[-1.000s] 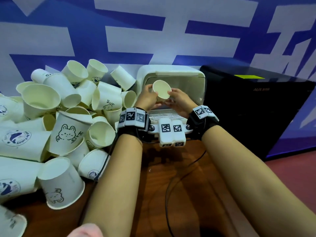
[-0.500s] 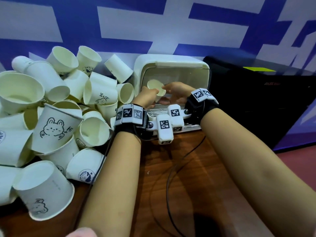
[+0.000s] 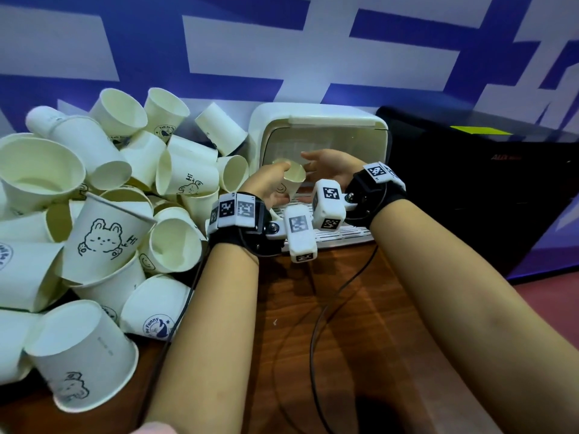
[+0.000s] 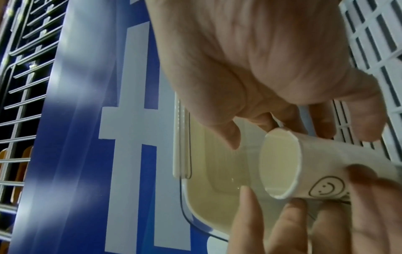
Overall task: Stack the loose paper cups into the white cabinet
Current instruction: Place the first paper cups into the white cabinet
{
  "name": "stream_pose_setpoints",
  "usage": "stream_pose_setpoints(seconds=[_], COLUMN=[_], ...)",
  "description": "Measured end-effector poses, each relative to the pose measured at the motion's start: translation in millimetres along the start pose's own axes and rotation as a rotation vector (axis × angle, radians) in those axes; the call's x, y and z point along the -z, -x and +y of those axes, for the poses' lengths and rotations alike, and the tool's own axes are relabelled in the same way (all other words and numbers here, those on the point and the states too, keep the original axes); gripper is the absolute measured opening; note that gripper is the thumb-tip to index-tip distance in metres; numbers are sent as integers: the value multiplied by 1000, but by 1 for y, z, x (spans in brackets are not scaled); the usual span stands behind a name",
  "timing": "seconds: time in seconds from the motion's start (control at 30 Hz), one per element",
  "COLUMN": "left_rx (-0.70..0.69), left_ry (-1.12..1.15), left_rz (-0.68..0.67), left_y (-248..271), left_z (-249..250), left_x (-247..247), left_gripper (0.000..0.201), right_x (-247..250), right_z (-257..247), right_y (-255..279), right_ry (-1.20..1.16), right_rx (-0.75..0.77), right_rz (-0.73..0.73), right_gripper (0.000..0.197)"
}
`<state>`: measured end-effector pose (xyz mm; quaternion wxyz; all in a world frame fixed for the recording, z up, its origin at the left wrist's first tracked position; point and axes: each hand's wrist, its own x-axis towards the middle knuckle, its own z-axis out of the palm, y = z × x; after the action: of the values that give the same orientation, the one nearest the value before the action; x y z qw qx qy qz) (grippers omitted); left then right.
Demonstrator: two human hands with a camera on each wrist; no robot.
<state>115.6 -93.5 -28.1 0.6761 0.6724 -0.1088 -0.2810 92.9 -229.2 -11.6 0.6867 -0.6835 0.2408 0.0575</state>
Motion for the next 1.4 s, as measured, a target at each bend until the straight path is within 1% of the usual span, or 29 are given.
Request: stream_pose_setpoints(seconds=[0.07, 0.17, 0.33, 0.47, 0.53, 0.6, 0.67, 0.77, 0.83, 0.9, 0.97, 1.07, 1.13, 1.2, 1.33, 1.4], left_rx=[-2, 9, 1, -4, -6, -10, -47, -142, -204, -240, -235, -235, -260, -290, -316, -336], left_ry=[52, 38, 59, -3, -43, -129, -257, -443, -526, -595, -689, -842, -885, -907, -897, -884], left_rz=[-9, -11, 6, 28, 27, 6, -22, -36, -40, -29, 8, 133, 203, 245, 272, 274], left_y=[-4, -4, -5, -5, -2, 8, 18, 44, 59, 71, 82, 93, 98, 103, 116, 126], left_z=[-2, -1, -2, -1, 0, 2, 9, 28, 39, 43, 45, 50, 50, 44, 36, 37], left_x=[2, 3, 5, 4, 3, 0, -3, -2, 1, 6, 12, 24, 35, 46, 57, 63], left_gripper=[42, 46, 48, 44, 42, 42, 44, 33, 28, 33, 38, 48, 49, 44, 35, 35], right_x=[-2, -6, -9, -8, -8, -10, -9, -8, -9, -13, -21, -35, -44, -50, -68, -83], right_z=[-2, -1, 2, 4, 4, 4, 7, 14, 21, 25, 24, 17, 15, 15, 18, 19], right_y=[4, 3, 3, 7, 13, 19, 23, 30, 38, 46, 53, 61, 64, 65, 70, 75], right_ry=[-5, 14, -66, -27, -14, -4, -5, -60, -91, -103, -112, -77, -24, 12, 63, 89], right_rx=[-20, 3, 4, -7, 21, 58, 106, 189, 254, 326, 384, 449, 480, 505, 558, 589], right_rz=[21, 74, 36, 39, 47, 49, 68, 47, 19, -9, -55, -95, -103, -104, -114, -161], right_gripper=[46, 62, 66, 69, 60, 40, 33, 28, 30, 32, 30, 30, 29, 27, 21, 18])
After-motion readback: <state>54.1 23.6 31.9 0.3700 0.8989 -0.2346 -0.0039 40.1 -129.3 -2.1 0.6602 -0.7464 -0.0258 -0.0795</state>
